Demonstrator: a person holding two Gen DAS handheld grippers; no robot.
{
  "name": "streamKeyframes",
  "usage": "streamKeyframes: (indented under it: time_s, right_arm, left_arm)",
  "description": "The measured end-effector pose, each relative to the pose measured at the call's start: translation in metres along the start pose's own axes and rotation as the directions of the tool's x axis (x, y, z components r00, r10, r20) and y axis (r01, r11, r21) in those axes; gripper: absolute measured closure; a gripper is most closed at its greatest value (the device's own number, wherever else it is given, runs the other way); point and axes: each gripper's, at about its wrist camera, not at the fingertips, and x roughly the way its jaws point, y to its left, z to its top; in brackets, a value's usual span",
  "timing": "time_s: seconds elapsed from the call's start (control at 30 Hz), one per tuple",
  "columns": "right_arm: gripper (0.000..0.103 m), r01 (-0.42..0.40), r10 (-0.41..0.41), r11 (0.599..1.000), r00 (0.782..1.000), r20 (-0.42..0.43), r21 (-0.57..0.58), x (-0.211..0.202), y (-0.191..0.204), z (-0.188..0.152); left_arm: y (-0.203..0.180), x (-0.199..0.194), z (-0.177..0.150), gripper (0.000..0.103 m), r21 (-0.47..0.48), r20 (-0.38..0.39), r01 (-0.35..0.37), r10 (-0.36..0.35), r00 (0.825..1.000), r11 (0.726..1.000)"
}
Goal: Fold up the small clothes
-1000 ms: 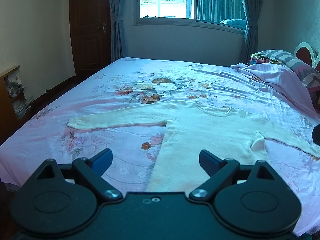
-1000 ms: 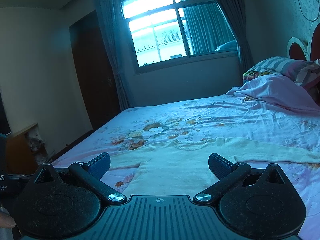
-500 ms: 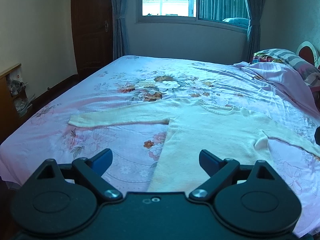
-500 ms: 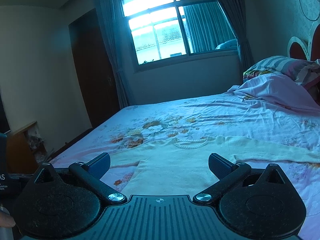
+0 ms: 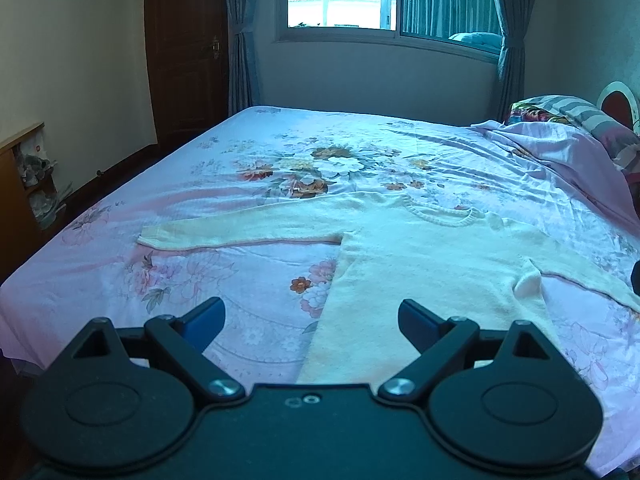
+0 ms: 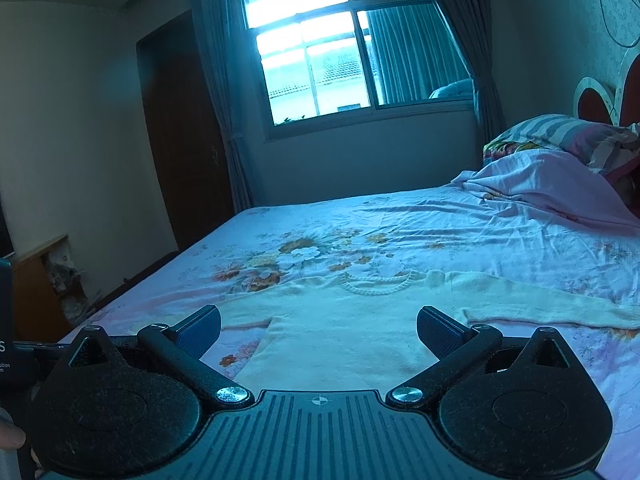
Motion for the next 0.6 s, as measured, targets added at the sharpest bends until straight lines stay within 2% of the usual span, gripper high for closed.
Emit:
streamKeyframes:
  time_s: [0.6]
  right_arm:
    - [0.0, 0.006, -0.006, 1.0, 1.0, -0.019, -0.003, 0.0089, -0.0034, -0.0028]
  left_arm:
    - [0.0005, 0.009, -0.0027, 0.011, -0.002, -0.016, -0.009, 0.009, 1.0, 1.0]
